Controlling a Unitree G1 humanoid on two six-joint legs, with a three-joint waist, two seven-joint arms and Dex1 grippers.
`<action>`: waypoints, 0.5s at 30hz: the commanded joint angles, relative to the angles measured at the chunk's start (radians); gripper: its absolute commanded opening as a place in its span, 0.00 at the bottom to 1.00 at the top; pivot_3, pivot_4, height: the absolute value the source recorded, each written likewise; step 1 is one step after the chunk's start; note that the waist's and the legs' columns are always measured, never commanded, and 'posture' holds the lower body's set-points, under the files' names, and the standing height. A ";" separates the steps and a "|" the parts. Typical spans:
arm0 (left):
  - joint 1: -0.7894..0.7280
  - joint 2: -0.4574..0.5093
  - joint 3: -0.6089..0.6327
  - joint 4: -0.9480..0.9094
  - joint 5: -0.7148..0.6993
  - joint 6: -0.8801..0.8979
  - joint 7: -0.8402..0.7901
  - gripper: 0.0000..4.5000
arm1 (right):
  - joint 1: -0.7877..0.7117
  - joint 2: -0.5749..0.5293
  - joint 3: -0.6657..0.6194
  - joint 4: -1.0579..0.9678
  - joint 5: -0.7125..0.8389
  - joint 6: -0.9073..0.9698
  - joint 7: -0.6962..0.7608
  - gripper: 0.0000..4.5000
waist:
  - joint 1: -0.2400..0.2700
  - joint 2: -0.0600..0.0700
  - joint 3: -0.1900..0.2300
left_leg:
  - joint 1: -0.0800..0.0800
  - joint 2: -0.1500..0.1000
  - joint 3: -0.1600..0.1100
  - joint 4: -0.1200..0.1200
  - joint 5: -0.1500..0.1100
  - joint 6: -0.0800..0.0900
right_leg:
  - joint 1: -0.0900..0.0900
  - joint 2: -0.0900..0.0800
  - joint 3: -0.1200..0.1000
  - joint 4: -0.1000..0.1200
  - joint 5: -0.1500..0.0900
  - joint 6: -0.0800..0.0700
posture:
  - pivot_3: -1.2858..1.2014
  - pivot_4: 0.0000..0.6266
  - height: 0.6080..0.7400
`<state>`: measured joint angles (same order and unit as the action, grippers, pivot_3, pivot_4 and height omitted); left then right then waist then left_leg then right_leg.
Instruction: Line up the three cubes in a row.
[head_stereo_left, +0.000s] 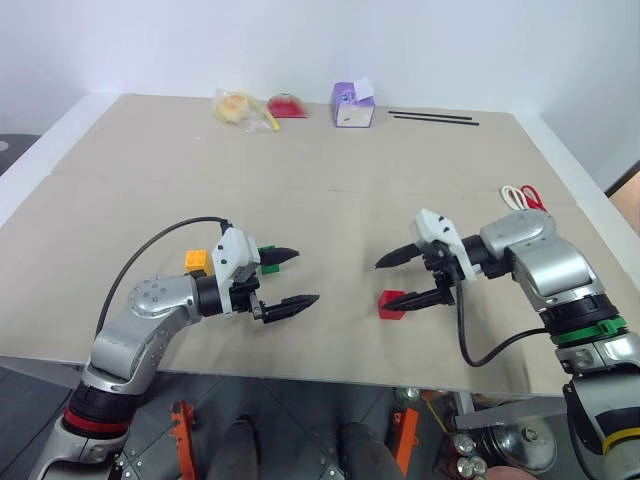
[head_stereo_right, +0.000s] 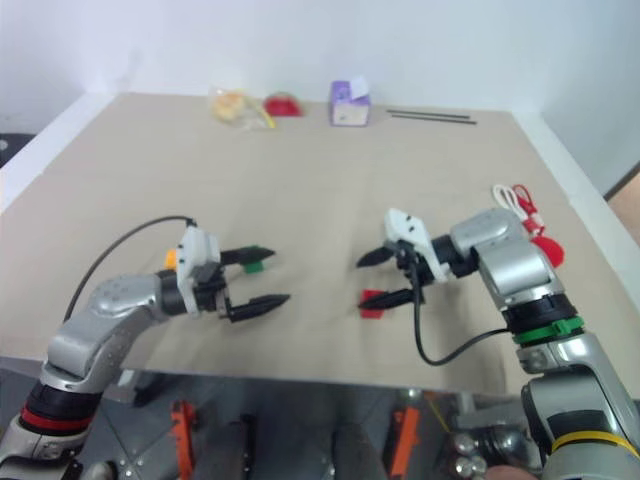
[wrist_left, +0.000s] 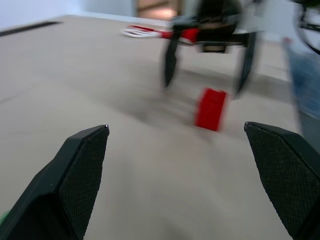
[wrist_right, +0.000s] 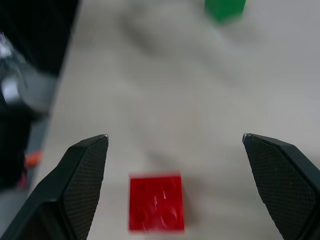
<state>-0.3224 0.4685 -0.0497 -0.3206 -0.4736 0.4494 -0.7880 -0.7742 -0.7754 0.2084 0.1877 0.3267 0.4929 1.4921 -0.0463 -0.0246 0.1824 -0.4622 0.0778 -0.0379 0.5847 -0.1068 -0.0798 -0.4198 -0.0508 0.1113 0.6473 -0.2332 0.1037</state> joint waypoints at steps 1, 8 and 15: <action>-0.004 -0.082 0.078 -0.048 0.075 0.038 0.267 1.00 | -0.044 0.054 -0.128 -0.104 0.145 0.175 -0.103 0.99 | -0.002 0.000 0.000 | 0.000 0.000 0.000 0.001 0.000 0.000 | 0.000 0.000 0.000 0.000 0.001 0.000 | 0.52 0.24 1.00; -0.042 -0.264 0.132 -0.103 0.190 0.106 0.640 1.00 | -0.022 0.078 -0.145 -0.186 0.190 0.232 -0.169 0.99 | 0.003 -0.001 0.000 | 0.000 0.000 -0.001 0.004 0.000 0.000 | 0.002 0.000 0.000 0.000 0.002 0.001 | 0.52 0.24 1.00; 0.021 -0.335 0.041 -0.144 0.255 0.149 0.724 1.00 | -0.019 0.084 -0.109 -0.167 0.147 0.170 -0.172 0.99 | 0.001 -0.001 0.000 | 0.000 0.000 -0.001 0.003 0.000 0.000 | 0.002 0.000 0.000 0.000 0.002 0.001 | 0.52 0.24 1.00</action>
<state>-0.3058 0.1339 0.0071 -0.4141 -0.2332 0.5964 -0.0726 -0.7888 -0.6879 0.1054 0.0349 0.4720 0.6792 1.3116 -0.0453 -0.0252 0.1821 -0.4619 0.0774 -0.0388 0.5877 -0.1068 -0.0800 -0.4177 -0.0503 0.1113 0.6473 -0.2315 0.1050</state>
